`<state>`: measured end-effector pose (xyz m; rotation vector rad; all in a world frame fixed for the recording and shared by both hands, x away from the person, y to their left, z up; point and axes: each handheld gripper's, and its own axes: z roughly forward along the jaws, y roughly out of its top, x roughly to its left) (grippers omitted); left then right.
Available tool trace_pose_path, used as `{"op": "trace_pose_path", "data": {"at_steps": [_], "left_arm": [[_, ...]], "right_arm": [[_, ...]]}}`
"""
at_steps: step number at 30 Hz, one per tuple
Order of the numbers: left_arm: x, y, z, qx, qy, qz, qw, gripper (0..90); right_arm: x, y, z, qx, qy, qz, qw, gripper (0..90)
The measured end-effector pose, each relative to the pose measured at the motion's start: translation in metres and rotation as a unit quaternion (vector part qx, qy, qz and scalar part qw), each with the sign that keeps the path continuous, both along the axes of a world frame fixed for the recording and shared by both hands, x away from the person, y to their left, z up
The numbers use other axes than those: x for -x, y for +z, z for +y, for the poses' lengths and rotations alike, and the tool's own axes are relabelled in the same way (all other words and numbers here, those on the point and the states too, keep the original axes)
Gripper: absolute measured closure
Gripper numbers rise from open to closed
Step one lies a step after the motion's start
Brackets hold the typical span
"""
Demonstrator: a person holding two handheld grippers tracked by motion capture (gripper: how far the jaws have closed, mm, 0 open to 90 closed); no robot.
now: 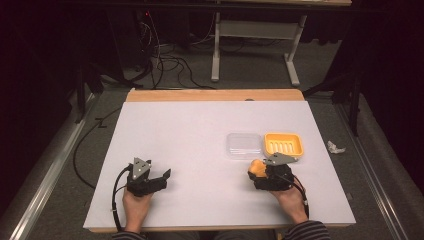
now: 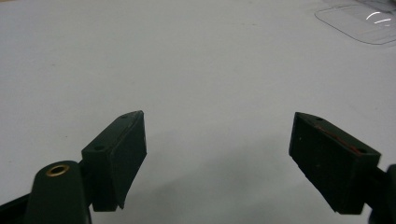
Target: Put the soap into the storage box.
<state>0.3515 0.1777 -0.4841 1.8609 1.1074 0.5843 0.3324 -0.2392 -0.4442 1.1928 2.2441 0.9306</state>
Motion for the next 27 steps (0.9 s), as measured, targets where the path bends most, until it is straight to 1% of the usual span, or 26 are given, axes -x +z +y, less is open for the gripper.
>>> {"op": "trace_pose_path", "data": {"at_steps": [5,10,11,14,22,26,27], "left_arm": [[0.0,0.0,0.0,0.001,-0.001,0.001,1.0,19.4],[0.0,0.0,0.0,0.002,0.0,0.001,1.0,19.5],[0.0,0.0,0.0,0.003,0.001,0.0,1.0,19.4],[0.0,0.0,0.0,0.003,0.001,0.0,1.0,19.4],[0.0,0.0,0.0,0.0,0.0,0.0,1.0,19.4],[0.0,0.0,0.0,0.001,0.001,-0.001,1.0,19.4],[0.0,0.0,0.0,0.0,0.0,0.0,1.0,19.4]], "right_arm": [[0.002,0.008,-0.008,-0.005,-0.006,-0.011,0.9999,26.7],[0.003,0.013,-0.016,-0.011,-0.015,-0.014,0.9997,26.7],[0.003,0.013,-0.018,-0.009,-0.013,-0.018,0.9997,26.7],[0.004,0.016,-0.024,-0.018,-0.022,-0.017,0.9995,26.7],[0.004,0.023,-0.038,-0.028,-0.039,-0.021,0.9986,26.7],[0.002,0.028,-0.047,-0.034,-0.047,-0.027,0.9979,26.7],[0.002,0.029,-0.048,-0.036,-0.05,-0.025,0.9978,26.7]]}}
